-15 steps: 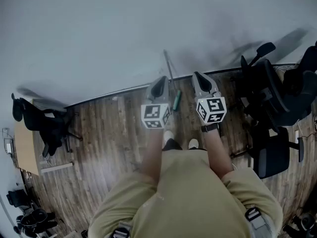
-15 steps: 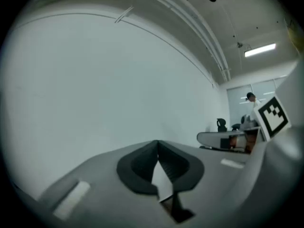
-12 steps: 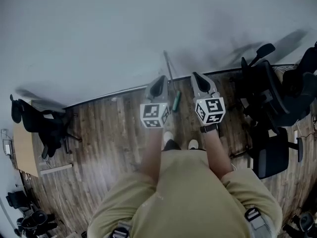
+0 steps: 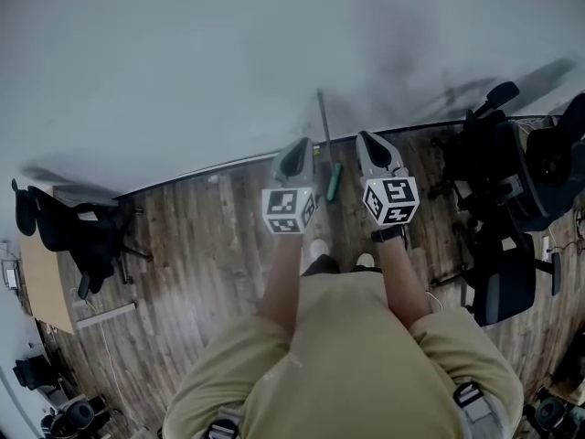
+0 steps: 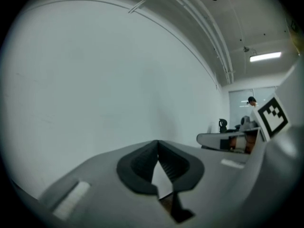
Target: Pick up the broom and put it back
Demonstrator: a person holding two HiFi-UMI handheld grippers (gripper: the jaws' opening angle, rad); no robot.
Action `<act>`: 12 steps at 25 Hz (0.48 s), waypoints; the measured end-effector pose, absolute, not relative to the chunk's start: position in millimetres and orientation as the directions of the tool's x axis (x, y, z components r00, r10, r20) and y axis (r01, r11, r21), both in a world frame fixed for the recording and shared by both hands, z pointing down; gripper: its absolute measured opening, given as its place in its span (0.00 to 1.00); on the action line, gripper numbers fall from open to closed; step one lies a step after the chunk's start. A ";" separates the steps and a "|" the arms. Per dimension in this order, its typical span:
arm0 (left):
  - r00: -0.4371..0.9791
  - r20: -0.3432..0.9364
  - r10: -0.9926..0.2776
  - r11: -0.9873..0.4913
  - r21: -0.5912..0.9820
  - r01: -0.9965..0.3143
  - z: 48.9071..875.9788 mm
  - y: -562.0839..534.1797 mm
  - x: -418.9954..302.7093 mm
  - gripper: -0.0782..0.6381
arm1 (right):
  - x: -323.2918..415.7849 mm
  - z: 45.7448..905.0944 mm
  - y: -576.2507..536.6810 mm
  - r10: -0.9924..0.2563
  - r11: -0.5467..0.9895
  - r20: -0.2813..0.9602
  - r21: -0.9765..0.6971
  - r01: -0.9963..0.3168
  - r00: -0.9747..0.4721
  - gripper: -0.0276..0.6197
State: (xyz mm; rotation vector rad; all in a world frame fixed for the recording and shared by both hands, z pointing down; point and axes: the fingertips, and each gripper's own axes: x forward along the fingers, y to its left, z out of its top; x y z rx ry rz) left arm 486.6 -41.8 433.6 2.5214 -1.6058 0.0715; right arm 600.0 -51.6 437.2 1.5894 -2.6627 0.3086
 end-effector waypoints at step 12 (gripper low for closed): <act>0.473 0.250 -0.845 -0.403 0.283 -0.870 521.3 -89.9 402.7 0.11 | 520.4 535.1 -102.8 -0.806 0.428 0.350 -0.211 -0.879 -0.477 0.05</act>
